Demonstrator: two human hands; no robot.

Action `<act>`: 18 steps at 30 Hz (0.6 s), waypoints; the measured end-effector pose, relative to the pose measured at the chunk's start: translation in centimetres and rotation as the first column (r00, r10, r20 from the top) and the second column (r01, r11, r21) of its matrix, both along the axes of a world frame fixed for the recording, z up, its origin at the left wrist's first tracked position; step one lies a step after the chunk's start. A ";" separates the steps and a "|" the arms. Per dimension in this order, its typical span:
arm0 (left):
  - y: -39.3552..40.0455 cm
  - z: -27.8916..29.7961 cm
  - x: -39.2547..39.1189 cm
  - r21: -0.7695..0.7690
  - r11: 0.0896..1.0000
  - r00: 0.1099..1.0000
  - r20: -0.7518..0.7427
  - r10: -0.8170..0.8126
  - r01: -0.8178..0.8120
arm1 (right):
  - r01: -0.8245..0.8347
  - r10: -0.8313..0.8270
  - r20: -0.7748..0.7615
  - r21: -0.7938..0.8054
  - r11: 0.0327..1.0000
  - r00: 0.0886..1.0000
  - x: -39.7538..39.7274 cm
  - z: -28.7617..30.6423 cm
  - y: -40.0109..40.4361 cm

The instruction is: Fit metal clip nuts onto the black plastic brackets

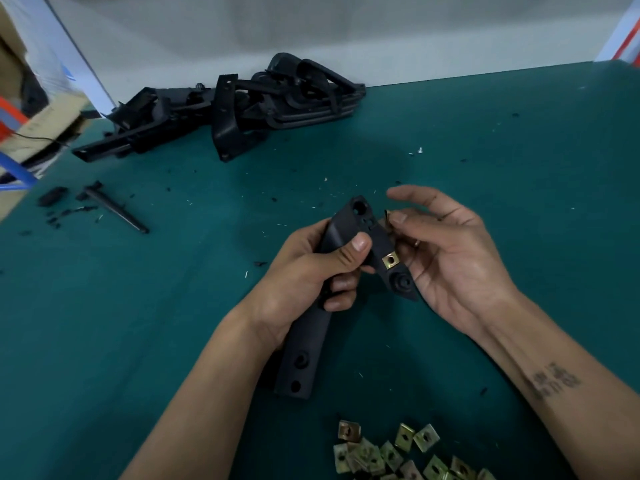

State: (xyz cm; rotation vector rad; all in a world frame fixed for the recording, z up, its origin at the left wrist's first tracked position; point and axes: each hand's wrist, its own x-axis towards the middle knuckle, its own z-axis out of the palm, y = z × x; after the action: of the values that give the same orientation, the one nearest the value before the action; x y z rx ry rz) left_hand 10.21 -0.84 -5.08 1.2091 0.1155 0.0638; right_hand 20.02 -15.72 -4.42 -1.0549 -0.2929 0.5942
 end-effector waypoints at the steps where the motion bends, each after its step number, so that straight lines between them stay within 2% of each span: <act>1: 0.0 0.0 0.0 -0.002 1.000 1.000 0.000 0.001 -0.001 | -0.006 0.006 -0.006 0.000 1.000 1.000 -0.1 0.1 0.0; 7: 0.1 -0.2 0.2 -0.001 1.000 1.000 0.004 0.003 -0.003 | -0.014 0.018 -0.074 0.057 0.998 0.997 -0.7 0.4 0.2; 18: 0.0 -0.4 0.3 0.010 1.000 1.000 0.026 -0.005 0.005 | -0.013 0.009 -0.207 -0.016 1.000 0.978 -1.6 0.5 0.2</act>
State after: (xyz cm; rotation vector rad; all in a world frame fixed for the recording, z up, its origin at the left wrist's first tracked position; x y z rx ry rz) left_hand 10.56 -0.88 -5.48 1.2181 0.0896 0.0761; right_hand 18.46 -15.48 -3.91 -0.9992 -0.1109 0.7119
